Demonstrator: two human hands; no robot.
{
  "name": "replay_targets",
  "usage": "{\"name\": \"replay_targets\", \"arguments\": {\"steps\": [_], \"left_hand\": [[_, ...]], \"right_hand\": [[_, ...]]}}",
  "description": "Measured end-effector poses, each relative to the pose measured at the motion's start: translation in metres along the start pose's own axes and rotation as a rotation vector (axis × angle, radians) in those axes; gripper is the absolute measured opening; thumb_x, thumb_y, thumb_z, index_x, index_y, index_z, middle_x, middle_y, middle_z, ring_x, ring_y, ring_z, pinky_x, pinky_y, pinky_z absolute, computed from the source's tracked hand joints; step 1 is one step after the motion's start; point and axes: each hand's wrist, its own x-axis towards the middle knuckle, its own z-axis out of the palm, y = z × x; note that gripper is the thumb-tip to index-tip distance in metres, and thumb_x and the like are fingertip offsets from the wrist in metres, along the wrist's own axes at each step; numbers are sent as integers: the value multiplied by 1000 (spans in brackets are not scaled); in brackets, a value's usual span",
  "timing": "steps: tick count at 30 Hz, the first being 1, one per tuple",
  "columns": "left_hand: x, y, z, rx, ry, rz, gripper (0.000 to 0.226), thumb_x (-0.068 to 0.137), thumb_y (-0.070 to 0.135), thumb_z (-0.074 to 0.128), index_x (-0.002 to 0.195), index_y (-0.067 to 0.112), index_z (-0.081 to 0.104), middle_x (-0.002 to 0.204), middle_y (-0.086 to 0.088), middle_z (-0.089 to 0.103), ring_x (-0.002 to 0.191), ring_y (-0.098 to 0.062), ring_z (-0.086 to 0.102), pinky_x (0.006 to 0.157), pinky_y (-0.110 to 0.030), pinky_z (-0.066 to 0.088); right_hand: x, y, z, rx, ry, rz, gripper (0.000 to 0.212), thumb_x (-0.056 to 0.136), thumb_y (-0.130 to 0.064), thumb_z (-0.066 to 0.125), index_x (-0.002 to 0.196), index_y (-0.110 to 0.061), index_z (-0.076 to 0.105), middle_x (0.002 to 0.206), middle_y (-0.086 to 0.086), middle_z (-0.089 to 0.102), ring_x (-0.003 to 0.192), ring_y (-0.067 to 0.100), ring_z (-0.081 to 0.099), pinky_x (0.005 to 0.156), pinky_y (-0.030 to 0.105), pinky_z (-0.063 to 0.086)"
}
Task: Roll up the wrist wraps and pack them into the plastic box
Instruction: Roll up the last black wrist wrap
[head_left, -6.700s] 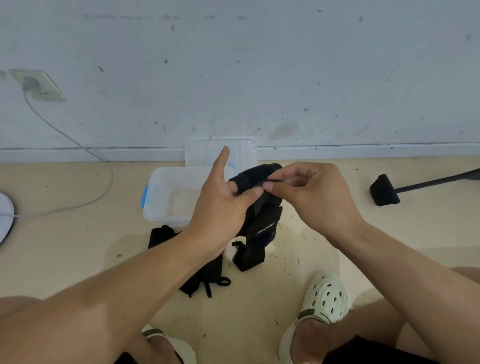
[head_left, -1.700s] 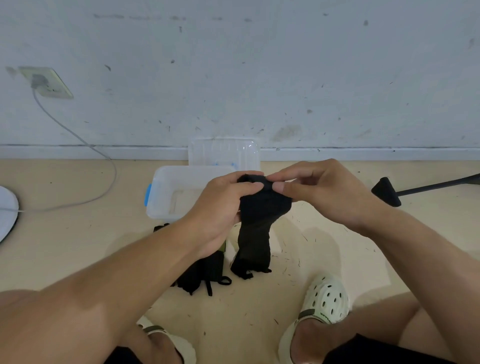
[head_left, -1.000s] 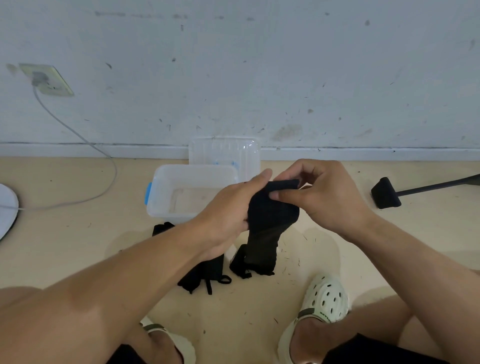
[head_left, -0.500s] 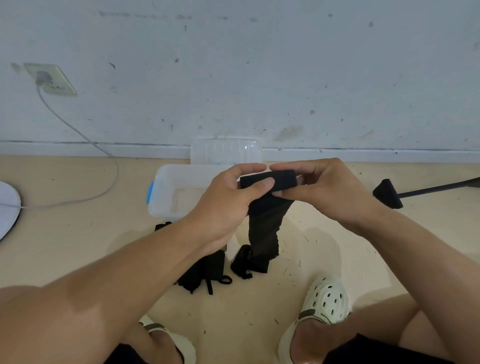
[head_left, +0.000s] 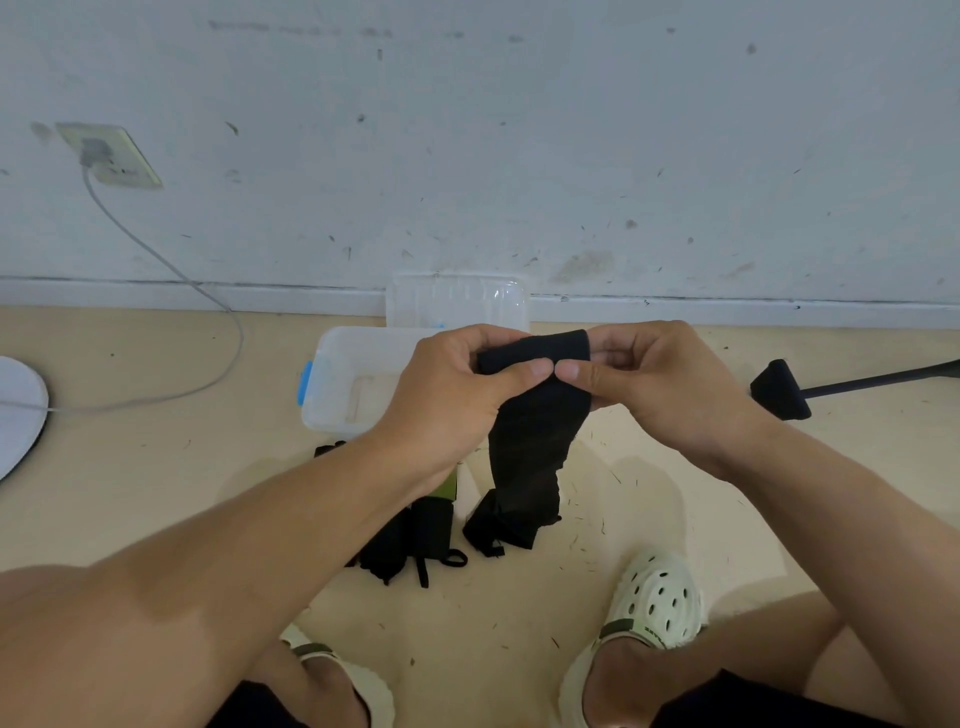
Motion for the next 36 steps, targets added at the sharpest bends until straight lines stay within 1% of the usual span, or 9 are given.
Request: {"name": "replay_targets", "arguments": {"steps": [4,6,7,10,14,20,26,32,36], "left_hand": [[1,3,0,35,7,-49,22,90,39,77,102,21,78,100,-3,78,100,-21,75,98,-45,59],[3,6,0,1,-34,-128,37,93,56,68,103,22,78,103,-2,79,104,-21,74,104,-48,55],[3,8,0,-21,-67,-174,42,96,61,60,108,24,77,106,-1,79,107,-20,73,105,-46,53],[2,11,2,-80,-142,-283,48,99,63,49,118,27,74,111,2,79,110,-18,73,103,-42,54],[1,10,1,-139,-155,-347,43,97,53,62,121,20,74,116,-2,78,112,-21,71,99,-41,57],[2,7,1,-207,-31,-256,30,87,23,80,116,19,73,104,-4,78,98,-19,76,81,-31,61],[2,5,-2,-178,-9,-136,33,82,14,85,112,22,73,95,-3,79,92,-19,77,75,-27,60],[2,-2,0,-40,-50,-58,22,88,17,81,109,20,77,105,-5,79,103,-21,75,94,-38,60],[2,-3,0,-1,-42,-46,22,90,19,79,112,18,77,105,-4,79,102,-21,76,97,-44,60]], "right_hand": [[-1,1,6,20,-15,13,12,94,-14,73,92,-22,81,85,2,80,80,17,76,71,20,57],[-2,3,8,19,20,-3,36,95,-12,71,67,-34,76,63,-10,71,61,4,68,65,15,52],[-2,3,8,23,56,-19,38,95,-12,71,64,-34,75,58,-12,68,59,3,66,64,16,53],[0,5,6,25,119,-63,10,94,-13,72,96,-21,79,80,3,77,77,18,76,72,28,60],[-2,8,8,-46,151,-87,18,90,-11,78,101,-24,81,90,-2,78,82,36,74,84,46,63],[0,4,2,17,74,-13,32,85,0,79,106,-23,81,94,-2,80,76,16,75,75,19,56],[-1,1,2,184,0,69,37,85,-9,78,121,-16,73,98,4,80,86,15,77,71,17,57],[-2,2,2,157,-4,111,26,84,-6,79,110,-9,78,99,11,80,89,19,78,71,19,58],[-3,6,7,129,76,85,21,83,-6,81,103,-12,79,94,11,80,85,22,78,73,26,62]]}}
